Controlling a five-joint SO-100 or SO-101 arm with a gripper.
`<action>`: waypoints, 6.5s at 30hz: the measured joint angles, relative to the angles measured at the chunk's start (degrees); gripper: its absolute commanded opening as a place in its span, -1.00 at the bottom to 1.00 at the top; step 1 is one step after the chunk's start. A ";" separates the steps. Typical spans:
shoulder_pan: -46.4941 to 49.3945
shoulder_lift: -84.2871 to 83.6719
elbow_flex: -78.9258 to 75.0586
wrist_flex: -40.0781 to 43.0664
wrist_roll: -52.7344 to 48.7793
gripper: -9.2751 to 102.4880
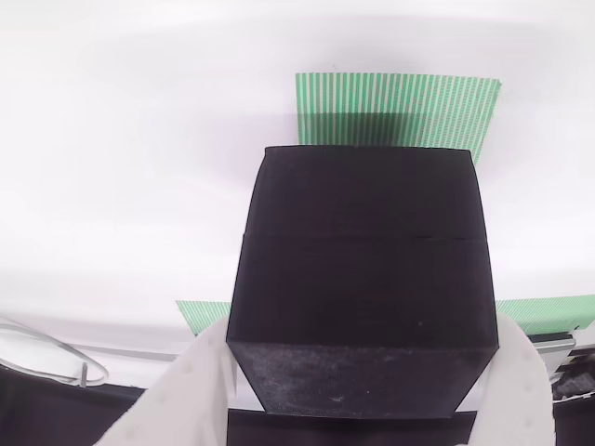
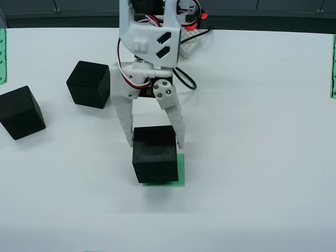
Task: Stack 3 Blocks on the chosen place.
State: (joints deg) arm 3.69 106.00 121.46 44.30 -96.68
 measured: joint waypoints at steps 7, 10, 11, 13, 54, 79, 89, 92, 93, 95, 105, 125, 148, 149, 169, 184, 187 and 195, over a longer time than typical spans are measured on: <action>-1.05 0.00 2.99 -2.99 -0.44 -0.46; -0.88 0.09 3.96 -4.48 -0.44 -0.46; -0.79 0.09 4.22 -4.83 -0.44 -0.46; -0.79 0.09 4.83 -5.54 -0.44 -0.46; 0.44 2.11 8.61 -12.13 -0.09 -0.24; 7.29 11.60 -13.54 36.12 28.39 -0.25; 14.68 3.52 -19.78 40.34 39.37 -0.25; 18.28 3.52 -19.86 40.87 32.61 -0.25; 19.60 3.52 -19.86 41.57 30.15 -0.25; 22.50 3.52 -20.39 42.71 22.32 -0.25; 39.90 3.52 -18.11 45.00 -23.73 -0.25; 47.90 -2.02 -12.04 34.19 -42.19 -0.25; 44.56 -4.75 -11.60 35.68 -40.43 -0.24; 43.95 -4.92 -11.51 35.68 -39.99 -0.24; 35.51 -7.47 -13.36 36.83 -28.04 -0.45; 13.45 -8.79 -31.99 40.25 -0.62 -0.46; 8.61 -9.58 -33.93 38.76 3.96 -0.46; -0.09 -11.07 -38.58 38.23 11.69 -0.46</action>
State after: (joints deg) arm 3.60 94.92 82.88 82.53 -84.99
